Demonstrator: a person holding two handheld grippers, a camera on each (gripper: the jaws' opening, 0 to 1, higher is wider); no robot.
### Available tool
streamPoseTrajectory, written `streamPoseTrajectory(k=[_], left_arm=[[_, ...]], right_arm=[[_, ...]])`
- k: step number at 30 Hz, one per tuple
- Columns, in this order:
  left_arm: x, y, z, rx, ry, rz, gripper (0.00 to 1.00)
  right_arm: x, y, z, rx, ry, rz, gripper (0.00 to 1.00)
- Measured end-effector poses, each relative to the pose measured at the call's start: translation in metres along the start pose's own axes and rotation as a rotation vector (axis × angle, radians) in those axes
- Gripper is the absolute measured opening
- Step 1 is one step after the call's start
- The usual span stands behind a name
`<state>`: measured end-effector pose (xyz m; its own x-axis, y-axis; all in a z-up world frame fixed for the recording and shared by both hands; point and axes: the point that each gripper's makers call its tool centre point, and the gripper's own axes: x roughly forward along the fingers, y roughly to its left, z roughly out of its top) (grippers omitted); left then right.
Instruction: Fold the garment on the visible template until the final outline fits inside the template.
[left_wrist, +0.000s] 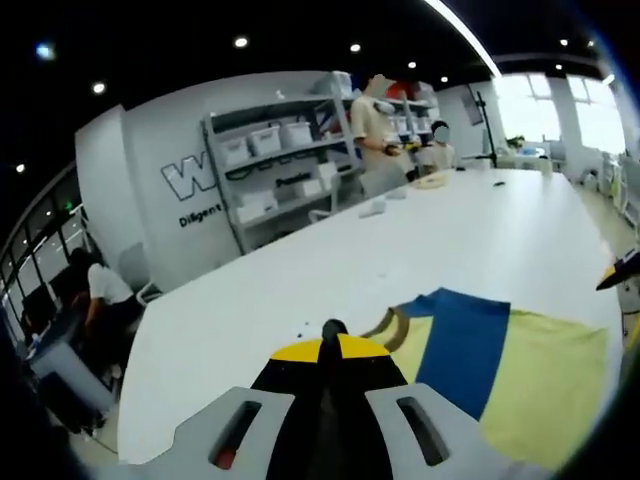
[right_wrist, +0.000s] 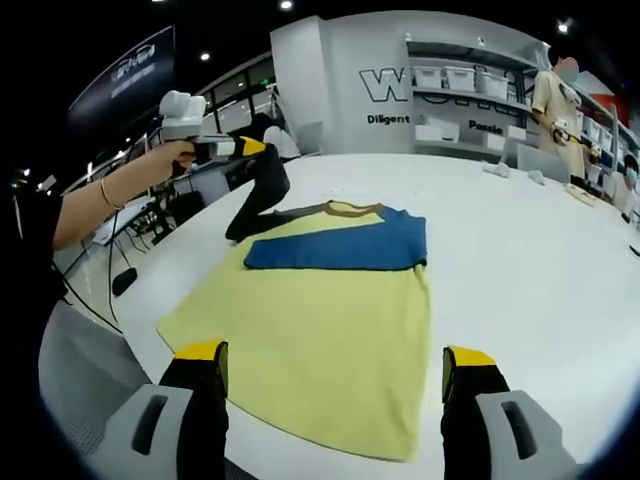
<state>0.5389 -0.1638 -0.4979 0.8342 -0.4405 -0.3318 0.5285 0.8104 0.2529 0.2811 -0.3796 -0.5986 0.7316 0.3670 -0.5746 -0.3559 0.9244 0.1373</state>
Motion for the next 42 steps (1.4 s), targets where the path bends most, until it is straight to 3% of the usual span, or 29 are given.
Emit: streamPoseTrajectory(k=[17, 24, 42], left_arm=[[0.052, -0.078, 0.004, 0.027, 0.008, -0.124, 0.03], [0.051, -0.122, 0.008, 0.092, -0.021, -0.214, 0.03], [0.036, -0.207, -0.015, 0.207, -0.005, -0.392, 0.03]], right_arm=[[0.004, -0.007, -0.005, 0.018, 0.015, -0.022, 0.87], [0.002, -0.014, -0.009, 0.031, 0.020, -0.040, 0.86], [0.004, -0.013, -0.019, 0.046, 0.040, -0.038, 0.87]])
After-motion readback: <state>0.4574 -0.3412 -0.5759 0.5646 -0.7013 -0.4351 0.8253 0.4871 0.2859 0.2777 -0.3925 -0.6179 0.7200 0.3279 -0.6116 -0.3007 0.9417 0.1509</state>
